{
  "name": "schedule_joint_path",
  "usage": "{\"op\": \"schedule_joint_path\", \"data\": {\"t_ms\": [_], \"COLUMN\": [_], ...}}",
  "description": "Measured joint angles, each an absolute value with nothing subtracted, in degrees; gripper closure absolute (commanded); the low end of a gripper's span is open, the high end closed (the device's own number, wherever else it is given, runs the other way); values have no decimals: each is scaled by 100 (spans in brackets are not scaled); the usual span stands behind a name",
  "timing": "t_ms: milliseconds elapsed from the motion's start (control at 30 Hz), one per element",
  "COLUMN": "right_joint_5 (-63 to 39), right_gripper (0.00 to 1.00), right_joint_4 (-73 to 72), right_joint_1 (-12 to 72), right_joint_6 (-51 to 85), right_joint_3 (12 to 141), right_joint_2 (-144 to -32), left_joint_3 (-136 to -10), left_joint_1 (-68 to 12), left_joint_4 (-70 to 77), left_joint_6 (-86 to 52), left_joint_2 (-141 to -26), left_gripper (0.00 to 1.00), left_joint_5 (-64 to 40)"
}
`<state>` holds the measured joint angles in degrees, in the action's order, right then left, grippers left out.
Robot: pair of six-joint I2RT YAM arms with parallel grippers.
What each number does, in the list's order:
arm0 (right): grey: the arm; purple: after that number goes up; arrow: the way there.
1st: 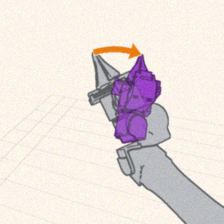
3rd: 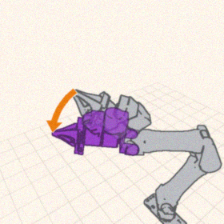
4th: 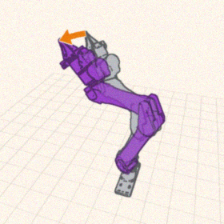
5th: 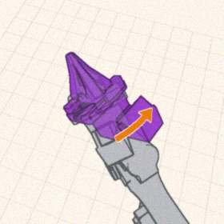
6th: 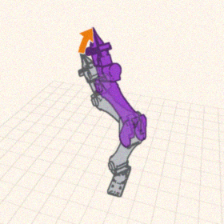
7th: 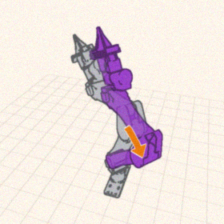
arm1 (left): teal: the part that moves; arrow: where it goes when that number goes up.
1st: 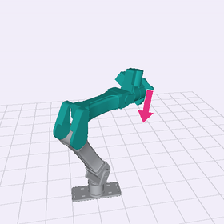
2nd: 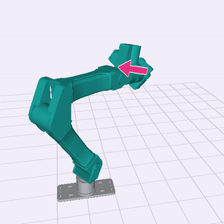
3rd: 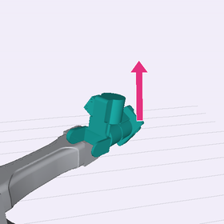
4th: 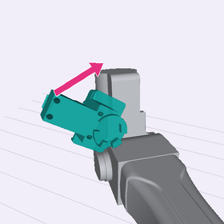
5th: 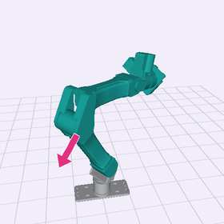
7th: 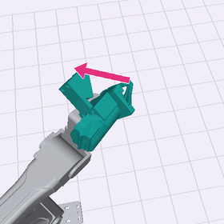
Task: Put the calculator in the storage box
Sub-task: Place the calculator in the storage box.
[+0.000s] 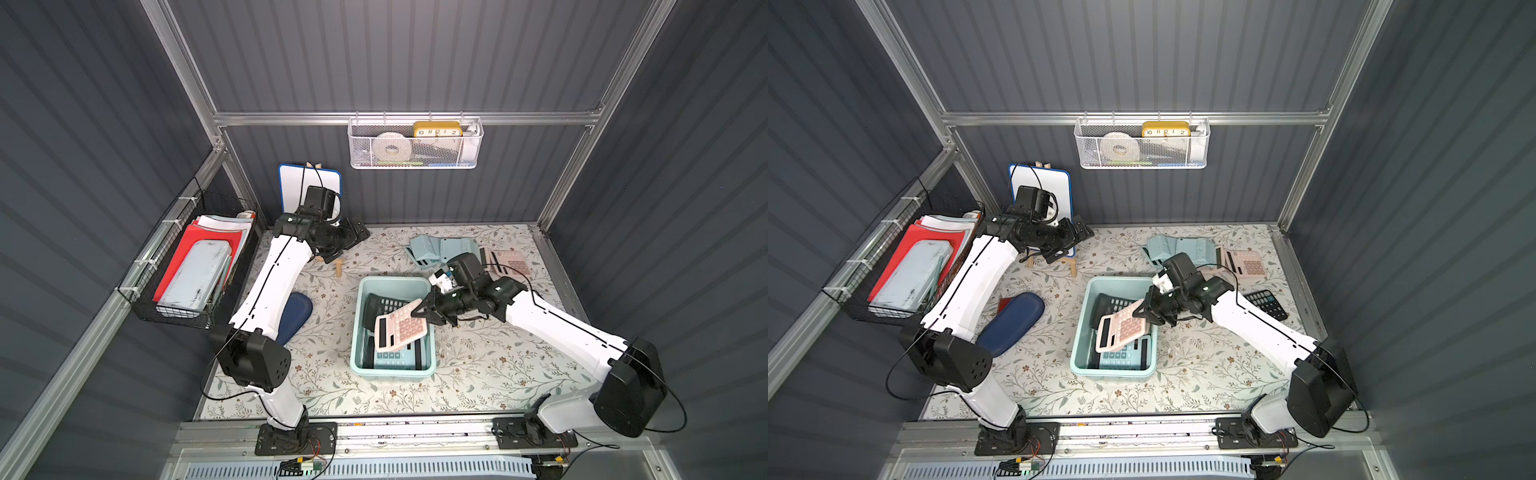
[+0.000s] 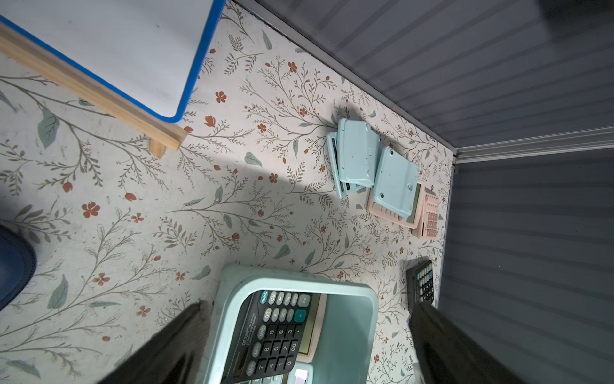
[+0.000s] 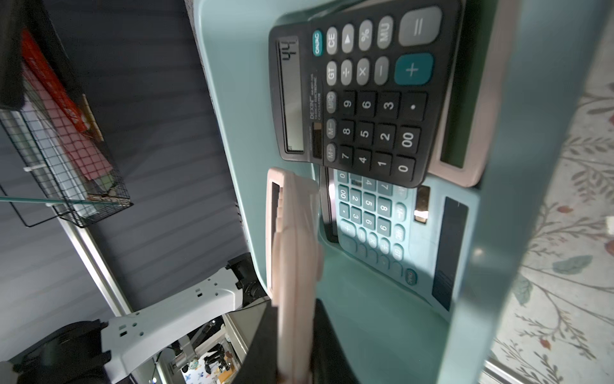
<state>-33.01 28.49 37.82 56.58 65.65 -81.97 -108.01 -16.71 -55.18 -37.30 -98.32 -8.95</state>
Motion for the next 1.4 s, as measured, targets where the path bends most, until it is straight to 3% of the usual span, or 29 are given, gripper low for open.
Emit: {"op": "schedule_joint_path", "data": {"t_ms": [300, 633, 767, 967, 1400], "right_joint_5": [-2318, -1931, -1949, -1806, -1608], "right_gripper": [100, 99, 75, 61, 61], "right_joint_4": [2650, 2521, 2534, 3048, 4528], "right_joint_1": [4650, 4877, 4890, 4890, 4786], "right_joint_6": [6154, 6318, 6313, 6195, 5581], "right_joint_3": [6477, 6495, 6554, 6567, 7192], "right_joint_2": [-8462, -9006, -9054, -8895, -8287], "left_joint_3": [-10237, -9915, -9909, -9909, -9922], "left_joint_1": [-1671, -1671, -1671, -1671, -1533], "left_joint_4": [-5529, -5511, -5509, -5516, -5883], "left_joint_6": [-3732, -3732, -3730, -3730, -3662], "left_joint_2": [-9306, -9183, -9183, -9183, -9233], "left_gripper": [1, 1, 1, 1, 1], "left_joint_5": [-921, -1009, -1026, -1022, -845]}}
